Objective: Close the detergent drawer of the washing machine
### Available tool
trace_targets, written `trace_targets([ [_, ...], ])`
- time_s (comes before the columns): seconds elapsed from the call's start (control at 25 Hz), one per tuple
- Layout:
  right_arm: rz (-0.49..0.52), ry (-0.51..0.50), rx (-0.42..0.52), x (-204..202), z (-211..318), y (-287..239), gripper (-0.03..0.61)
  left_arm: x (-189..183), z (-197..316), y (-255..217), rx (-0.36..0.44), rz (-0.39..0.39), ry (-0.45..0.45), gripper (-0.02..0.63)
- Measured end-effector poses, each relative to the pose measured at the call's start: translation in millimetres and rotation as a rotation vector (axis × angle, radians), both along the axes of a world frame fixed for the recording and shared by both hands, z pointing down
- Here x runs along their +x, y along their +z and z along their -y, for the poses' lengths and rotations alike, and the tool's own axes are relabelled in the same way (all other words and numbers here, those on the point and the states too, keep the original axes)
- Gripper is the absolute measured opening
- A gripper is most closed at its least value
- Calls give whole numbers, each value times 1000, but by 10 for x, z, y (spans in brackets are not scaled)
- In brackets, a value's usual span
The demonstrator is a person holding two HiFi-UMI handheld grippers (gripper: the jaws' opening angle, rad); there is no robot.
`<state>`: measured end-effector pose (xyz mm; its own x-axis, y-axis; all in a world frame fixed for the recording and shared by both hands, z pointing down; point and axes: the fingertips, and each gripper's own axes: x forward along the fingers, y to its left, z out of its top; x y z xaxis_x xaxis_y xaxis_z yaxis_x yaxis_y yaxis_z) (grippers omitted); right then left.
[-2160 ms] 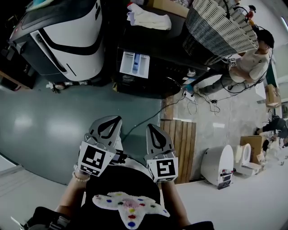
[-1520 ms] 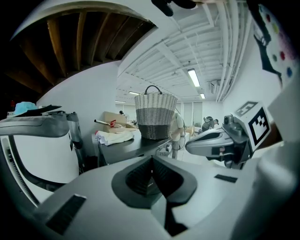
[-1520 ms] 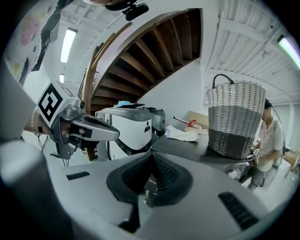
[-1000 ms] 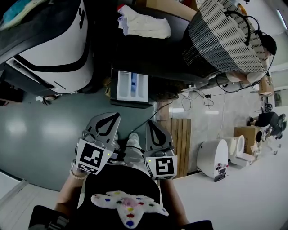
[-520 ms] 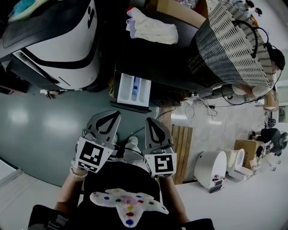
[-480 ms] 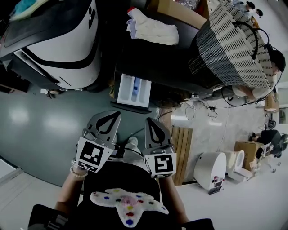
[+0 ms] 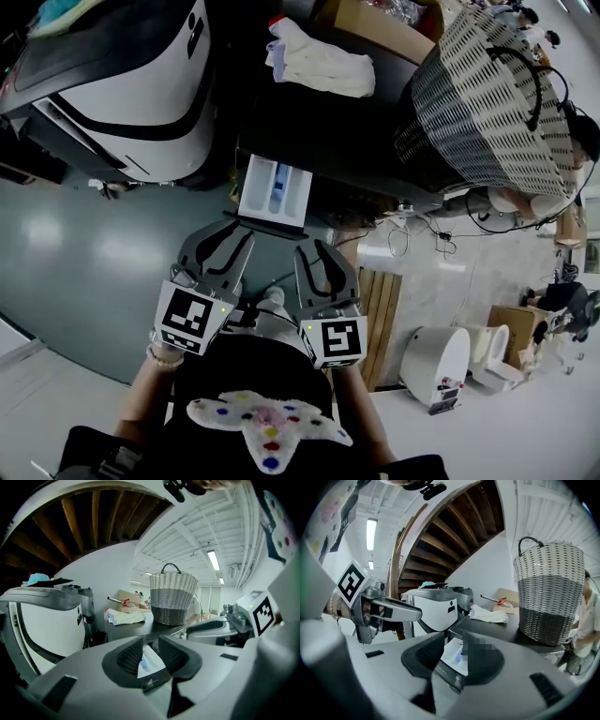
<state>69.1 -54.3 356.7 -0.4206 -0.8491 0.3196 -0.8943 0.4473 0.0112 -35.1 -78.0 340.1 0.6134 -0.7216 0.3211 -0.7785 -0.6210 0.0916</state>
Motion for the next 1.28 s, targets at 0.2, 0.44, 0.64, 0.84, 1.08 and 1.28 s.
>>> trace_targets([
  [0.2,-6,-8,-25,48,8,99,120,-44,28,101,-20,26,-31,124],
  [0.44,-38,5,-80,169,40,389,121,-278,64,441,-81,68,-114,124],
  [0.64,-44,36,-118,250,65,684,121,-417,121,721,-90,99,-154,127],
  [0.84,-43,43,-145,222,75,1000,122,-542,137,1026,-126,73,-210,150],
  [1.08,-78,41,-187,169,63,1323,133,-537,222,1327,-139,128,-166,151],
  [1.28,-82,72,-225,163,38,1620,141,-528,269,1591,-148,152,-141,151],
])
